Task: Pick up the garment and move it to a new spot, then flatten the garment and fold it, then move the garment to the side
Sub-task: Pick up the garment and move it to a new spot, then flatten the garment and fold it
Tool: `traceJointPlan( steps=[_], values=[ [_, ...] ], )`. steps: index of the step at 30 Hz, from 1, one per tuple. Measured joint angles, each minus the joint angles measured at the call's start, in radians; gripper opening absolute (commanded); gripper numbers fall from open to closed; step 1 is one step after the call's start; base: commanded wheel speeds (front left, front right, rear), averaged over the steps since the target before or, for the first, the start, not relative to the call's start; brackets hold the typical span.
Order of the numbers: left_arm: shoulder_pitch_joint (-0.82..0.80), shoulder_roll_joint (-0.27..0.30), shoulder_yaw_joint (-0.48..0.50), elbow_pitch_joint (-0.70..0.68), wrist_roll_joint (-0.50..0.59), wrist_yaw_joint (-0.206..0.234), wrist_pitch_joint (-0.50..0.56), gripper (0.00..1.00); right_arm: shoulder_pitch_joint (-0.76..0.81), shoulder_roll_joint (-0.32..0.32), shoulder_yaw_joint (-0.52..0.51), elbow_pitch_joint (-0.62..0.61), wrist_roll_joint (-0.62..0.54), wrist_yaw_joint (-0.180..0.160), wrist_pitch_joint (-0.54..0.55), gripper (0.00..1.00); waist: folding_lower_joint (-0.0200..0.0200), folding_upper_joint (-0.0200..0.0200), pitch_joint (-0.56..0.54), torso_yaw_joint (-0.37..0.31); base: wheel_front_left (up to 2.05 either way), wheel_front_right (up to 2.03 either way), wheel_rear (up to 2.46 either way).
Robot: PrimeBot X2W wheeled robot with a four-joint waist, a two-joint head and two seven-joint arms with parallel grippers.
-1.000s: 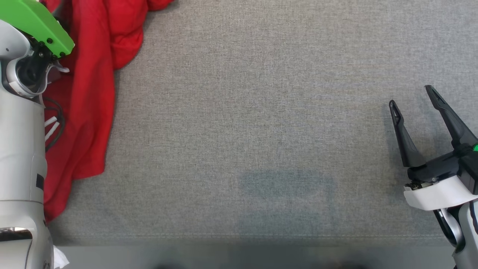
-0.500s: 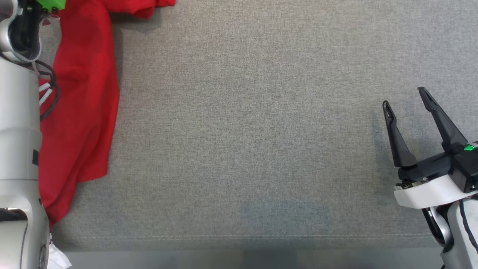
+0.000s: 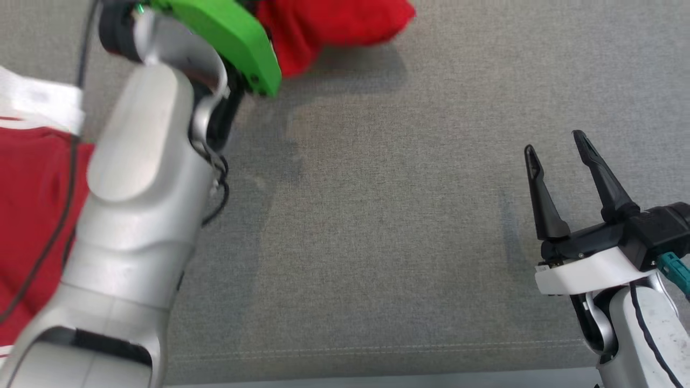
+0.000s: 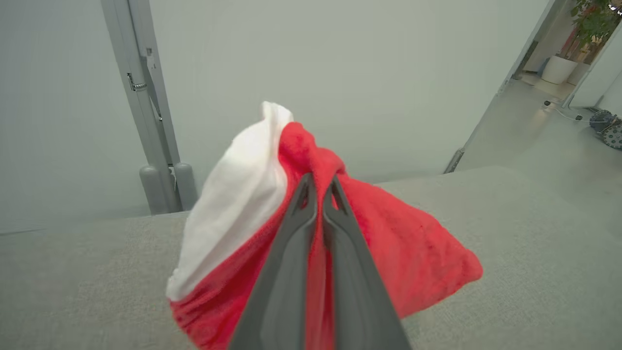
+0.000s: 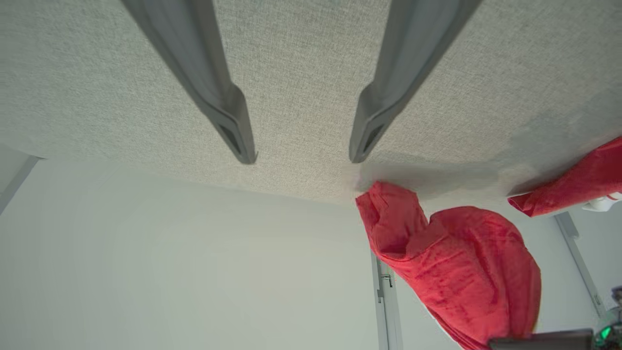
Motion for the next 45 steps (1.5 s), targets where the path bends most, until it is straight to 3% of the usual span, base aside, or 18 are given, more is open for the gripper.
traceJointPlan(
  steps=[15, 27, 29, 31, 32, 33, 34, 45],
  values=[
    [0.495, 0.044, -0.318, -0.115, -0.273, 0.0, 0.009, 0.0, 0.033, 0.032, 0.018, 0.064, 0.008, -0.007, 0.0, 1.0, 0.0, 0.0, -0.14, -0.077, 0.0, 0.0, 0.0],
    [0.69, 0.055, -0.403, -0.201, -0.399, 0.0, -0.009, 0.0, 0.109, 0.031, 0.001, 0.082, 0.013, -0.009, 0.0, 1.0, 0.0, 0.0, -0.255, -0.107, 0.0, 0.0, 0.0],
    [0.716, 0.056, -0.429, -0.212, -0.418, 0.0, -0.002, 0.07, 0.12, 0.031, -0.001, 0.082, 0.014, -0.009, 0.0, 1.0, 0.0, 0.0, -0.271, -0.104, 0.0, 0.0, 0.0],
    [0.745, 0.056, -0.453, -0.221, -0.431, 0.0, 0.01, 0.29, 0.133, 0.031, -0.001, 0.082, 0.014, -0.009, 0.0, 1.0, 0.0, 0.0, -0.285, -0.099, 0.0, 0.0, 0.0],
    [0.76, 0.056, -0.456, -0.223, -0.432, 0.0, 0.01, 0.45, 0.139, 0.031, 0.0, 0.082, 0.014, -0.009, 0.0, 1.0, 0.0, 0.0, -0.29, -0.095, 0.0, 0.0, 0.0],
    [0.773, 0.056, -0.456, -0.222, -0.432, 0.0, 0.008, 0.8, 0.144, 0.031, 0.002, 0.081, 0.014, -0.008, 0.0, 1.0, 0.0, 0.0, -0.294, -0.091, 0.0, 0.0, 0.0],
    [0.781, 0.057, -0.454, -0.22, -0.429, 0.0, 0.007, 1.0, 0.146, 0.032, 0.004, 0.081, 0.014, -0.008, 0.0, 1.0, 0.0, 0.0, -0.297, -0.086, 0.0, 0.0, 0.0],
    [0.79, 0.059, -0.417, -0.261, -0.431, 0.024, -0.049, 1.0, 0.15, 0.026, 0.011, 0.068, 0.014, -0.006, 0.0, 1.0, 0.0, 0.0, -0.298, -0.038, 0.0, 0.0, 0.0]
  ],
)
